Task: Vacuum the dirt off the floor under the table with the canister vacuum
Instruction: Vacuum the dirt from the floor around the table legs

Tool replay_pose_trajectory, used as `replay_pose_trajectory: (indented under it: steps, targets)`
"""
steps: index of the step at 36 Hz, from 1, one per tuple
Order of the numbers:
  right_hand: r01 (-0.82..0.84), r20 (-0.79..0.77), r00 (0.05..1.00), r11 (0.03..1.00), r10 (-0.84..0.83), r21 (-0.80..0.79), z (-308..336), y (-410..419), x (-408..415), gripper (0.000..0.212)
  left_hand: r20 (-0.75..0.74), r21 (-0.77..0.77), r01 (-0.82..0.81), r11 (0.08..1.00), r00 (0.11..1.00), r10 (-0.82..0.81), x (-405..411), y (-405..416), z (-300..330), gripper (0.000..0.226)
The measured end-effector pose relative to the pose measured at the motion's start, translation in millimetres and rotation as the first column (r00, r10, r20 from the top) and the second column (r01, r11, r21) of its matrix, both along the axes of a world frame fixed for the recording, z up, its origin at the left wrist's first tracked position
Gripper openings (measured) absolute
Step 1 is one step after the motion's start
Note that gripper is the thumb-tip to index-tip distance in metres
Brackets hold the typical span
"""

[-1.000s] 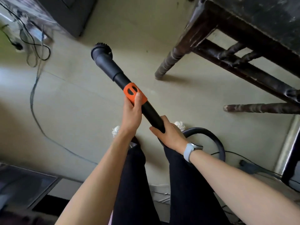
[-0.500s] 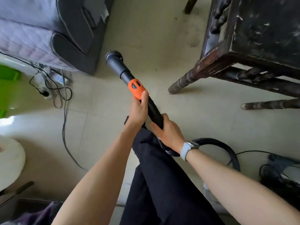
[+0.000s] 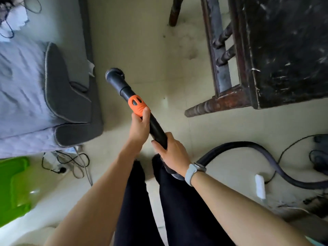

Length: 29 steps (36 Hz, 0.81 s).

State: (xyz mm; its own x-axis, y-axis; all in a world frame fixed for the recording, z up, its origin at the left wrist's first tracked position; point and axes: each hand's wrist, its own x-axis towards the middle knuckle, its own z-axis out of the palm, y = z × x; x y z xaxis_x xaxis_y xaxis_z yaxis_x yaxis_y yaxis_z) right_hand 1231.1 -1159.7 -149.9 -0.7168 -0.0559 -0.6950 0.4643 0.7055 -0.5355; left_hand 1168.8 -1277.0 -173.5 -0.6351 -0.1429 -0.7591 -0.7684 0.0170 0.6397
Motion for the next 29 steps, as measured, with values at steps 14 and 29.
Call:
replay_pose_trajectory:
  steps: [14,29]
  targets:
    - [0.570,-0.033,0.822,0.821,-0.569,0.031,-57,-102,-22,0.041,0.069,0.017,0.515,0.857,0.854,-0.515,-79,-46,-76,0.087]
    - [0.809,0.097,0.579,0.586,-0.809,0.057,-240,-132,39,0.041,0.248,0.085,0.721,0.687,0.653,-0.716,-25,-30,-261,0.047]
